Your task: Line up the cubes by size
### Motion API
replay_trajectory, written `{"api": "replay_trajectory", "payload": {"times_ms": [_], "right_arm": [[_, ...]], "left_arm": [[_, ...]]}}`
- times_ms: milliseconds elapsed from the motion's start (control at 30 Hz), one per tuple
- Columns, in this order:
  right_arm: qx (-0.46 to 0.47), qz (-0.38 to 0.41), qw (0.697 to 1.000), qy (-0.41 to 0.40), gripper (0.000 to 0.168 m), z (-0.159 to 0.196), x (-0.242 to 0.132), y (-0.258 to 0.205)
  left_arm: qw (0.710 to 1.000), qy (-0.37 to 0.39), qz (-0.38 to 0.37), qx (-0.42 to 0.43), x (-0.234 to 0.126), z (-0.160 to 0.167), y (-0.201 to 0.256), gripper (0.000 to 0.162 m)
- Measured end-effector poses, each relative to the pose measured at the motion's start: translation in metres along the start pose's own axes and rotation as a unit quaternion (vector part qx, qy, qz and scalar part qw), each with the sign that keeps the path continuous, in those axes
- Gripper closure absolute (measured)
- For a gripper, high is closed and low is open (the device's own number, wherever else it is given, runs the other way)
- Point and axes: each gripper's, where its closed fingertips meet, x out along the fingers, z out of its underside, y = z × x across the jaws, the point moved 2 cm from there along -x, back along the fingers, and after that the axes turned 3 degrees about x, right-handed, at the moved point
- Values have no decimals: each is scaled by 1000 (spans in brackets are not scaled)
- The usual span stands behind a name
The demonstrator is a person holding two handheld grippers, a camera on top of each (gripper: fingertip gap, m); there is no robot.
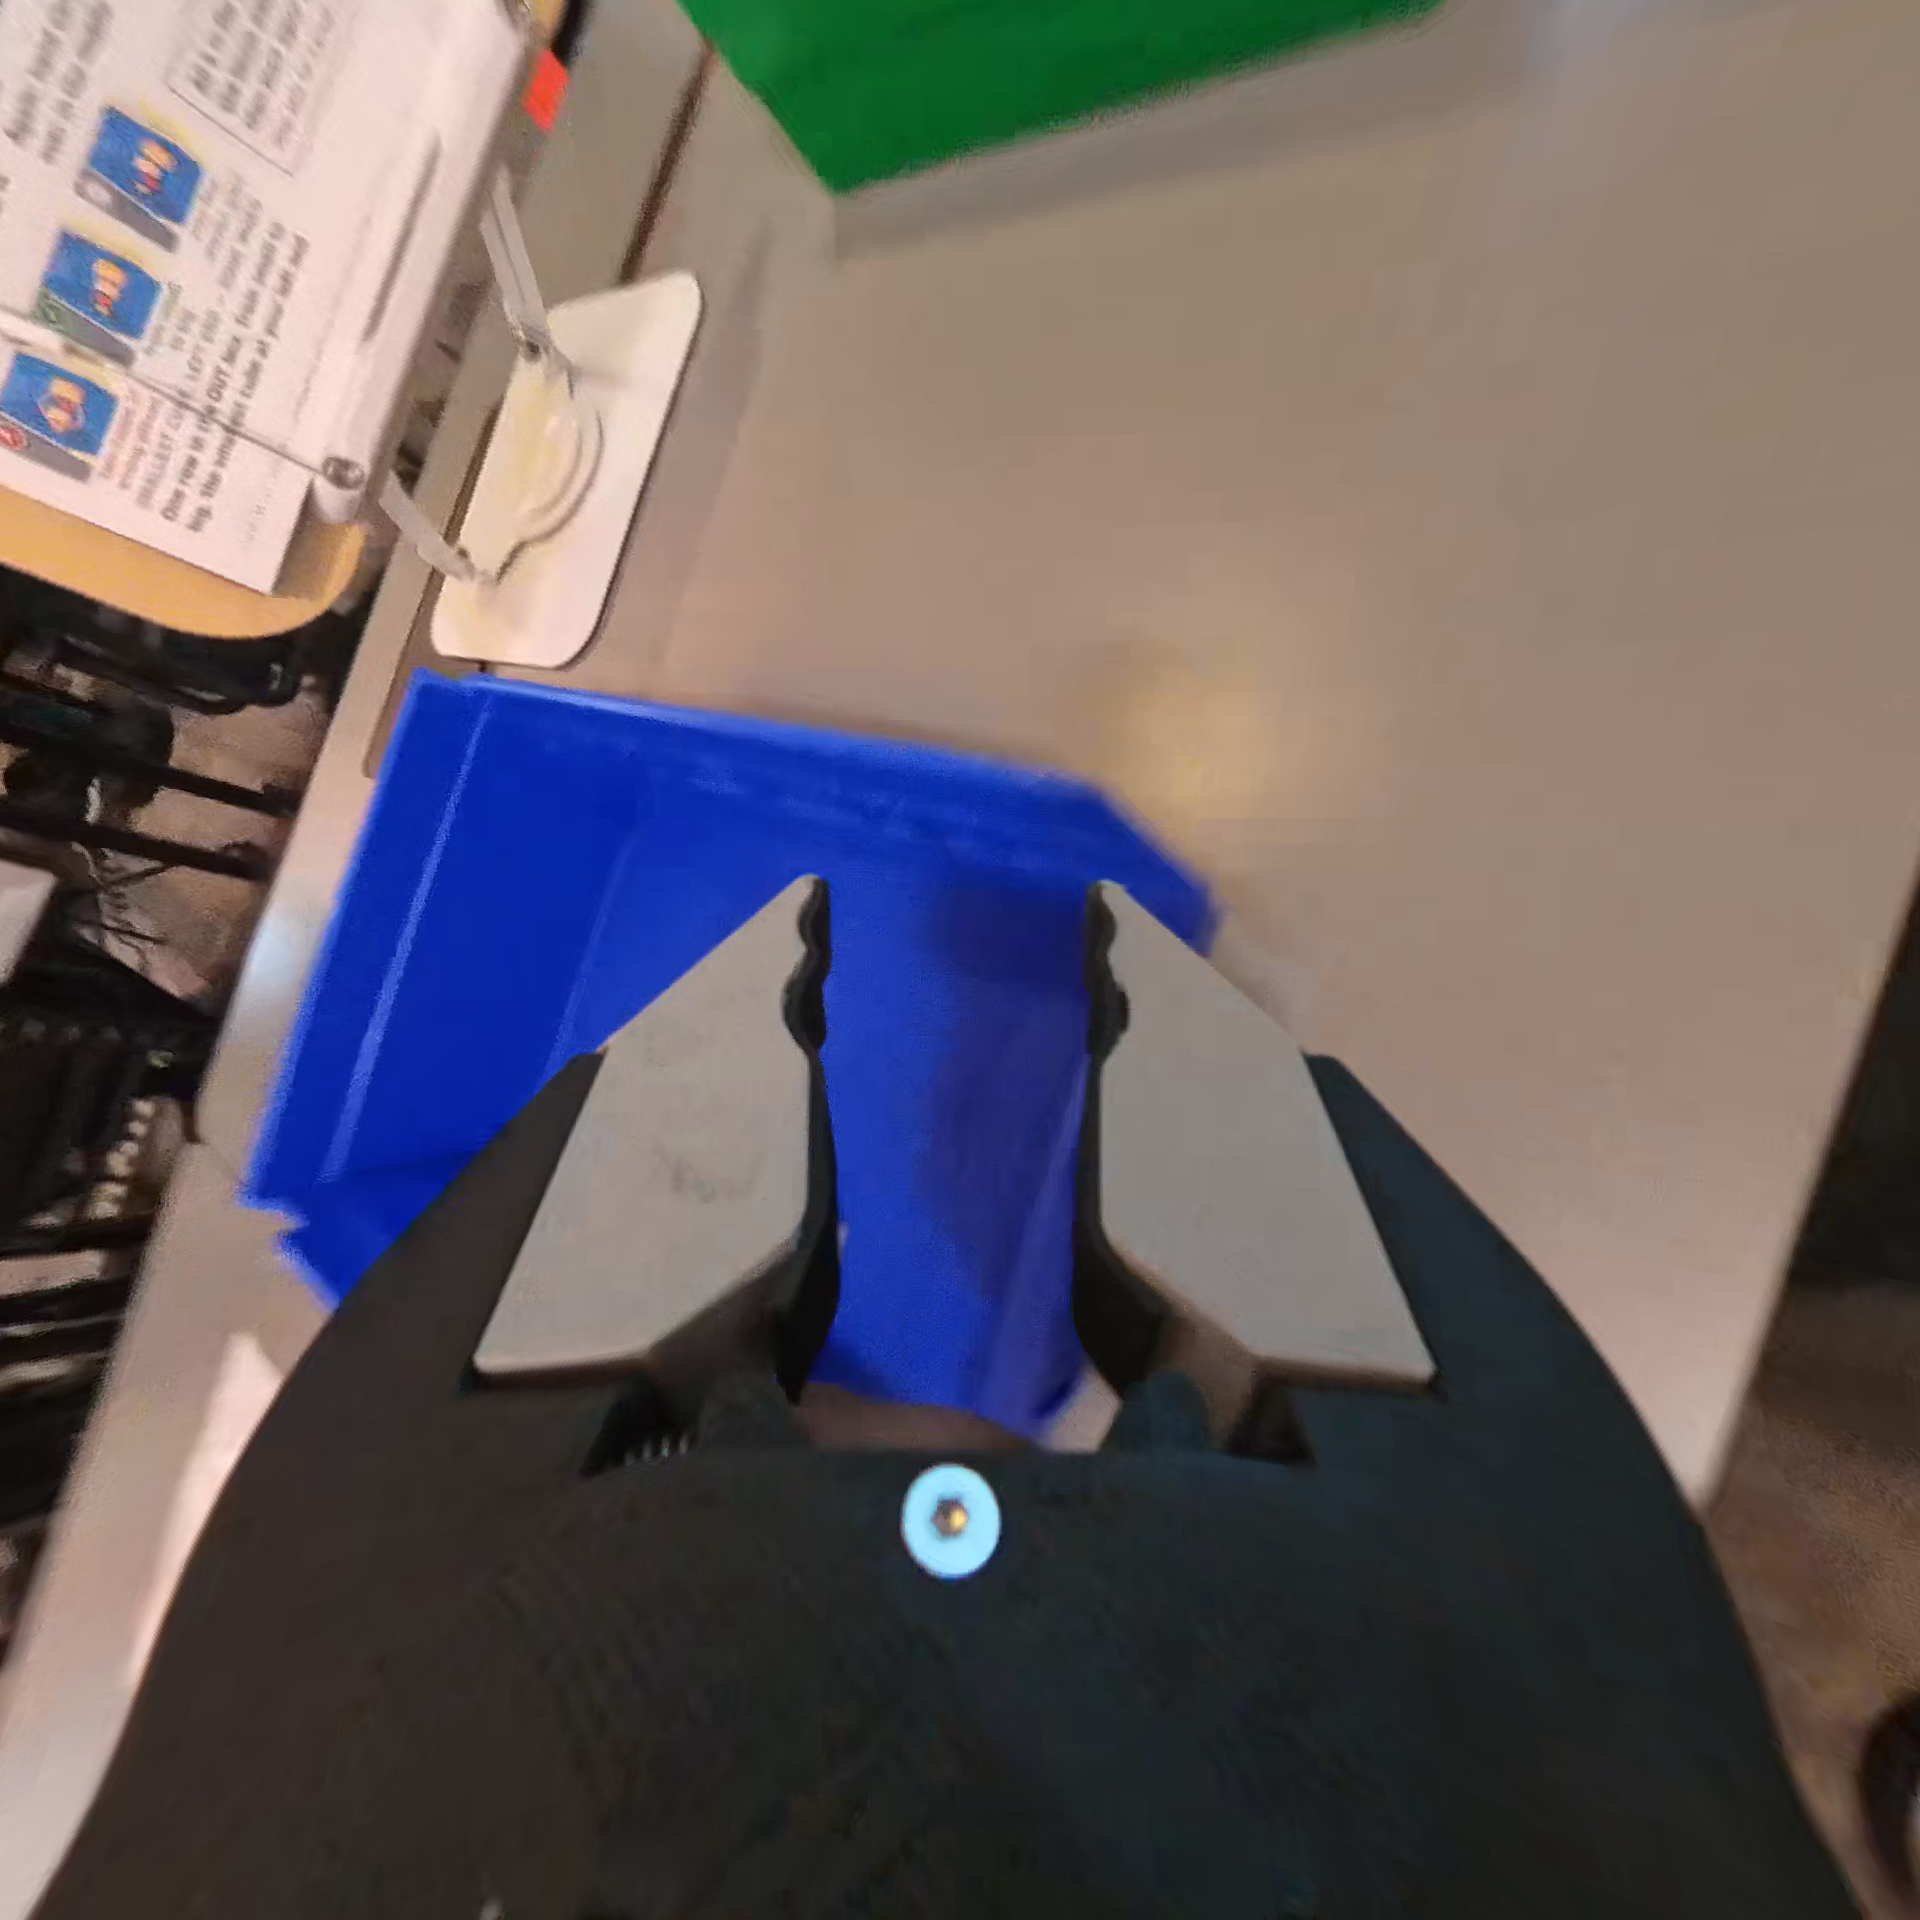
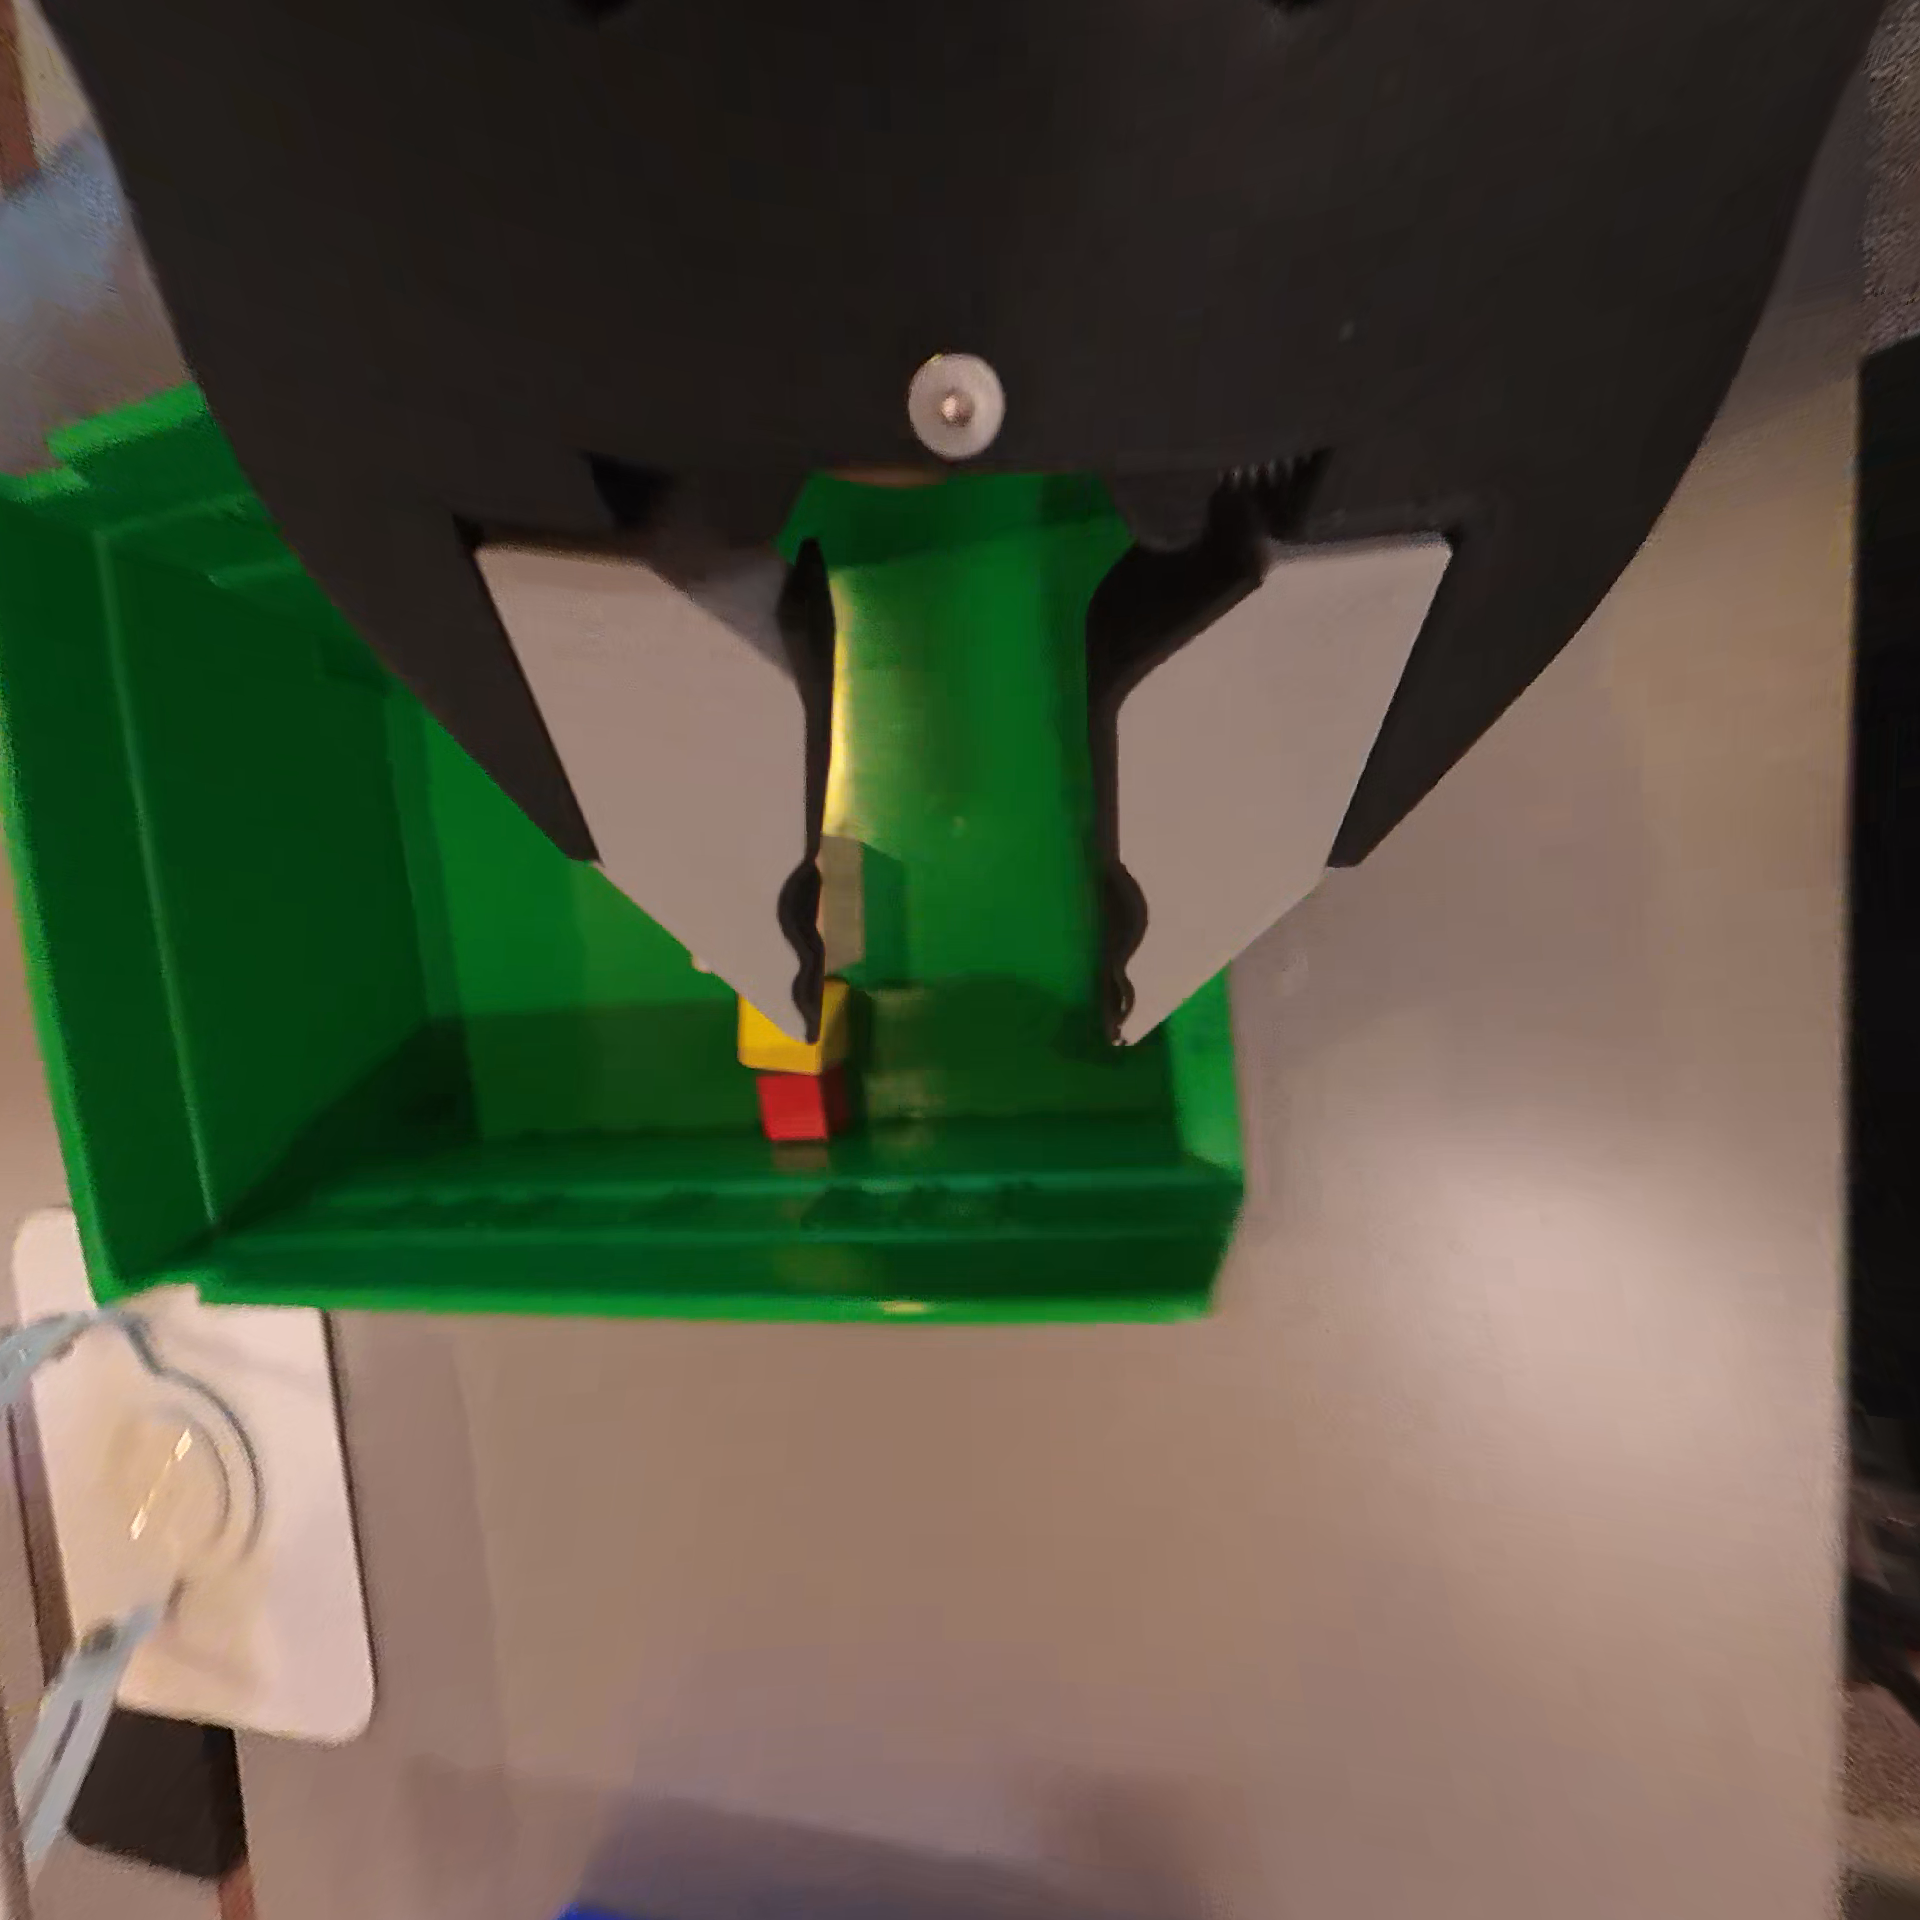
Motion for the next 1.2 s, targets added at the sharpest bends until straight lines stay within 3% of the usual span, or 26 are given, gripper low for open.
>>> {"api": "replay_trajectory", "payload": {"times_ms": [67, 133, 200, 400, 533, 567, 733, 833, 967, 1067, 1200], "right_arm": [[-2, -14, 1000, 27, 113, -5, -1, -19], [10, -26, 998, 52, 99, -7, 1, -32], [20, -41, 997, 63, 95, -6, 4, -42], [32, -48, 995, 79, 84, 1, 2, -55], [35, -53, 992, 112, 86, -6, -10, -62], [36, -57, 990, 126, 89, -9, -13, -64], [58, -80, 976, 193, 94, -27, -27, -76], [83, -84, 965, 236, 93, -46, -34, -82], [129, -110, 939, 301, 89, -84, -38, -91], [194, -162, 901, 353, 85, -121, -36, -93], [269, -239, 841, 404, 79, -168, -22, -89]], "left_arm": [[997, -20, 53, 56, -1, 20, -16, 111], [995, -68, 64, 22, 5, 45, -45, 117], [983, -139, 112, -31, 13, 74, -59, 98], [942, -305, 137, 20, 40, 147, -74, 90], [934, -323, 147, 50, 57, 160, -74, 89], [930, -327, 159, 58, 58, 164, -70, 97], [924, -327, 174, 101, 53, 160, -63, 98], [956, -252, 121, 95, 46, 121, -72, 98], [995, 0, -6, 95, 18, 2, -78, 98], [972, 188, -72, 120, -9, -90, -52, 99], [929, 313, -108, 165, -18, -168, 4, 100]]}}
